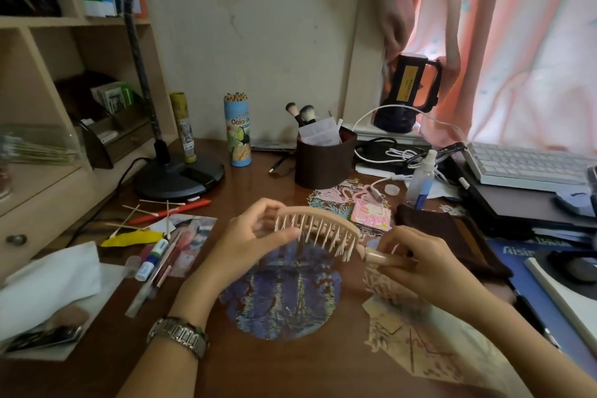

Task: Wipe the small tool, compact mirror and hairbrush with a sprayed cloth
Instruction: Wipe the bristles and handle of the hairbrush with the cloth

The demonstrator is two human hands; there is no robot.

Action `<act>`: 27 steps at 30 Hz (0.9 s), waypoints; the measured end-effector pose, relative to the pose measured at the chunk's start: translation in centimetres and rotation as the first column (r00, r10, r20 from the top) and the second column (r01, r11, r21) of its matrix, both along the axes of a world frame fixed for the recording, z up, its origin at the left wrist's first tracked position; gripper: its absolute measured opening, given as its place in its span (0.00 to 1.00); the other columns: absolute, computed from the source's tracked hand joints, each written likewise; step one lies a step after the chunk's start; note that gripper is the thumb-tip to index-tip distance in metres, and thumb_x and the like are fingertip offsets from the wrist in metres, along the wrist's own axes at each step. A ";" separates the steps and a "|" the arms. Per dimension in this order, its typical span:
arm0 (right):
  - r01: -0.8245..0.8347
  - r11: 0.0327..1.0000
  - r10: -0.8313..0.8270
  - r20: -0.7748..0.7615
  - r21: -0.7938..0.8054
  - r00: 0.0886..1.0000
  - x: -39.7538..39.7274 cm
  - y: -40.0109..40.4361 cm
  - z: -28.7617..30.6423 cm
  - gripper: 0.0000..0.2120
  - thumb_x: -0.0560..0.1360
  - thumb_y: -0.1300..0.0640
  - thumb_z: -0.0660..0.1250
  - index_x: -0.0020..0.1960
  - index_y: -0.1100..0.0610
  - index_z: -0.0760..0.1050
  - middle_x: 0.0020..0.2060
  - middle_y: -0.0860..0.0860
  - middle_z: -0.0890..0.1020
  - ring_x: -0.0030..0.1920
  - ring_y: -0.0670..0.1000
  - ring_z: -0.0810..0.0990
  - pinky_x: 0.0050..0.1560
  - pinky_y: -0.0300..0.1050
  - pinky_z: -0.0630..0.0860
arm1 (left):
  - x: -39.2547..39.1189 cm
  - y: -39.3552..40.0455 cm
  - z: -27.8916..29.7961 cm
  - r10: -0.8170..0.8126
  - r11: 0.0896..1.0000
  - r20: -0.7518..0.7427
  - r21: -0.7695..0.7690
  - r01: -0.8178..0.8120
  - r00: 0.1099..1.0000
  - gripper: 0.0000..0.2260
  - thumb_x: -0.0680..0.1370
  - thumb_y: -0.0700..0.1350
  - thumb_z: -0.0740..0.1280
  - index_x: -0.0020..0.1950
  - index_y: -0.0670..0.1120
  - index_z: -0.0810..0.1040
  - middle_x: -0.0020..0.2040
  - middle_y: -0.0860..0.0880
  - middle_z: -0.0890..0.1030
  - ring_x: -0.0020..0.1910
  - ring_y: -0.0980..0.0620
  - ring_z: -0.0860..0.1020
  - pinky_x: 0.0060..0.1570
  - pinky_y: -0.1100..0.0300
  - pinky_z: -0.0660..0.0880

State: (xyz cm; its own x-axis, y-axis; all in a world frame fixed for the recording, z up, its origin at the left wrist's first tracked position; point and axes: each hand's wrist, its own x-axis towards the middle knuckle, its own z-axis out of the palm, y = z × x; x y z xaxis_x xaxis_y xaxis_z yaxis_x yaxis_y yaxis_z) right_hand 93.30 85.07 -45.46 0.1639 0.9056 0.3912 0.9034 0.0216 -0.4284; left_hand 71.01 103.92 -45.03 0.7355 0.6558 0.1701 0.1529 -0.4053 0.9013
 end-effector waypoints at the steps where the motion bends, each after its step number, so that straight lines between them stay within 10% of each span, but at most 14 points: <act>1: 0.010 1.000 -0.010 -0.013 -0.007 1.000 0.0 -0.1 0.1 0.14 0.67 0.59 0.76 0.45 0.46 0.73 0.40 0.39 0.77 0.41 0.42 0.78 0.37 0.30 0.71 | 0.0 0.0 -0.1 -0.010 1.000 0.013 0.012 0.010 1.000 0.16 0.69 0.52 0.74 0.55 0.59 0.74 0.49 0.69 0.79 0.49 0.71 0.77 0.44 0.74 0.73; 8: 0.067 0.997 -0.073 -0.146 -0.050 0.987 0.4 -0.7 0.2 0.12 0.68 0.57 0.76 0.46 0.47 0.76 0.37 0.44 0.81 0.38 0.45 0.81 0.39 0.37 0.77 | 0.5 0.4 -1.1 -0.029 0.986 0.040 0.168 0.021 0.999 0.38 0.66 0.44 0.78 0.63 0.70 0.61 0.58 0.61 0.74 0.56 0.67 0.74 0.54 0.75 0.71; 27: -0.024 0.998 0.025 0.014 -0.063 1.000 0.2 2.0 1.7 0.12 0.71 0.53 0.72 0.52 0.46 0.76 0.43 0.38 0.76 0.44 0.41 0.76 0.41 0.32 0.72 | 0.2 1.9 -1.5 0.170 0.941 0.110 0.276 -0.194 0.979 0.28 0.68 0.46 0.76 0.59 0.68 0.69 0.54 0.63 0.76 0.48 0.64 0.77 0.47 0.69 0.76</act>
State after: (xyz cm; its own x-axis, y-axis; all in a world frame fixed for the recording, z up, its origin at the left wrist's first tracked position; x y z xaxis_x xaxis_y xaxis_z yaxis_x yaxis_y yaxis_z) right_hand 93.50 87.09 -43.80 0.1362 0.9320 0.3359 0.9091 0.0172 -0.4163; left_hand 71.23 105.79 -46.53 0.5833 0.6926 0.4245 0.1770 -0.6184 0.7657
